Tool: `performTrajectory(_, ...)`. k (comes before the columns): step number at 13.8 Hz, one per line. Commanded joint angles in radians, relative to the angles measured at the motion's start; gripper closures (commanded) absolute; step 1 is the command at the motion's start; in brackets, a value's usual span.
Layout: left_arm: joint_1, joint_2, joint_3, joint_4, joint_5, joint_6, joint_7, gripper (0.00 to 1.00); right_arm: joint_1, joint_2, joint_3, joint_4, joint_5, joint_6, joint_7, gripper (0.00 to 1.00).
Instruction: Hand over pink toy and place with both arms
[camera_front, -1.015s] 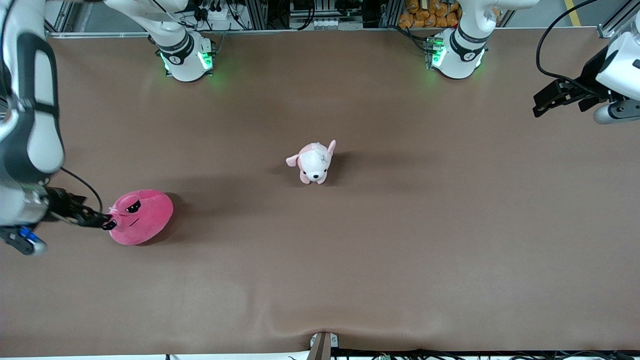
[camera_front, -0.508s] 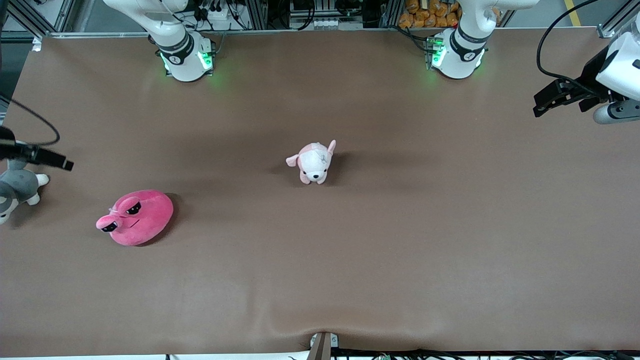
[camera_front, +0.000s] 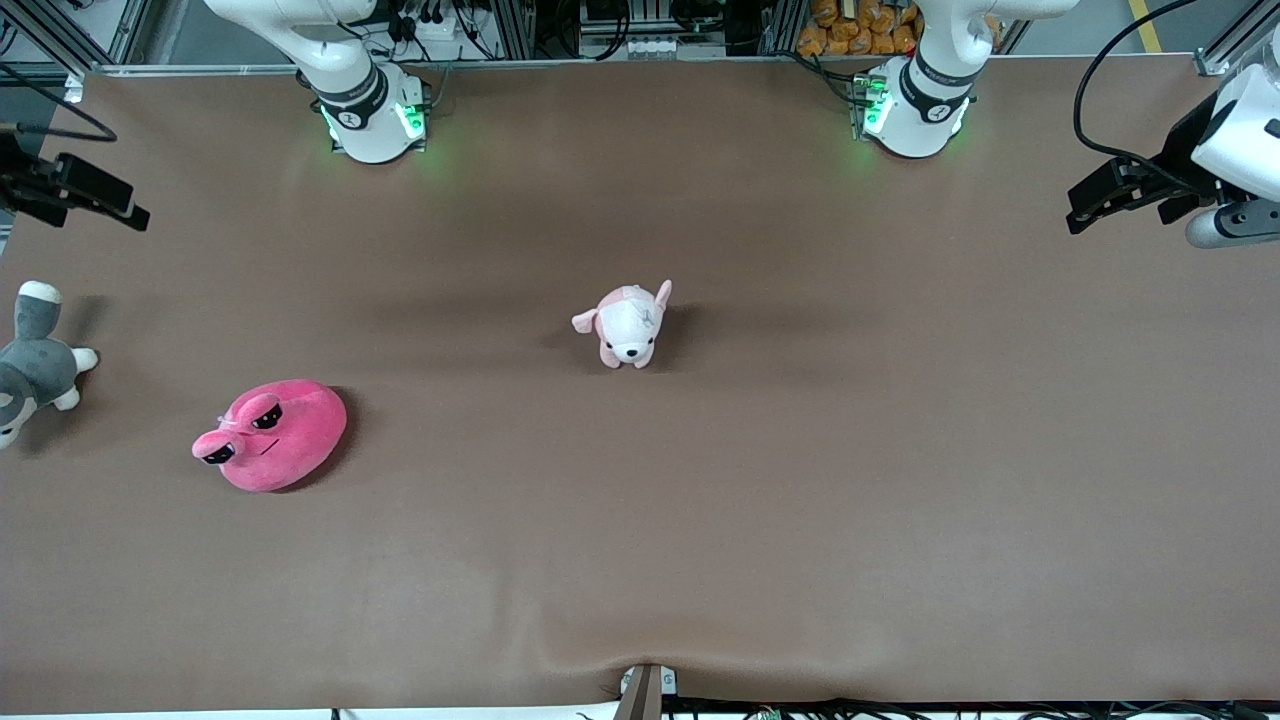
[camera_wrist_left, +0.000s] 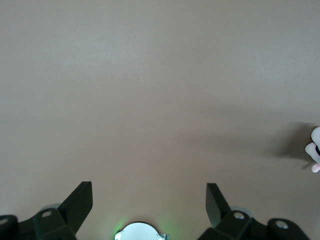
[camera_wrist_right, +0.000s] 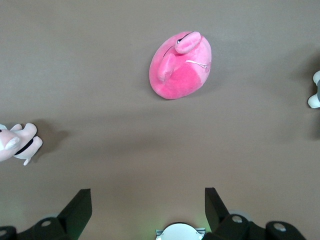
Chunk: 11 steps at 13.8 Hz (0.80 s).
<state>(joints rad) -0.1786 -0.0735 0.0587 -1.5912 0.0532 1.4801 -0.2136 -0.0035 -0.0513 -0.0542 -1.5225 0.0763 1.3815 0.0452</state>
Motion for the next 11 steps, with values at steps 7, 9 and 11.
performTrajectory(7, 0.002, -0.012, -0.002, -0.009, 0.005, 0.002, 0.023, 0.00, 0.042, 0.008, -0.003, 0.013, -0.039, -0.038, -0.011, 0.00)
performTrajectory(9, -0.005, -0.009, -0.002, -0.007, 0.007, 0.002, 0.020, 0.00, 0.048, 0.008, -0.001, 0.013, -0.039, -0.035, -0.010, 0.00)
performTrajectory(11, -0.007, -0.003, -0.003, 0.003, 0.007, 0.002, 0.019, 0.00, 0.056, 0.008, 0.000, 0.013, -0.041, -0.033, -0.005, 0.00)
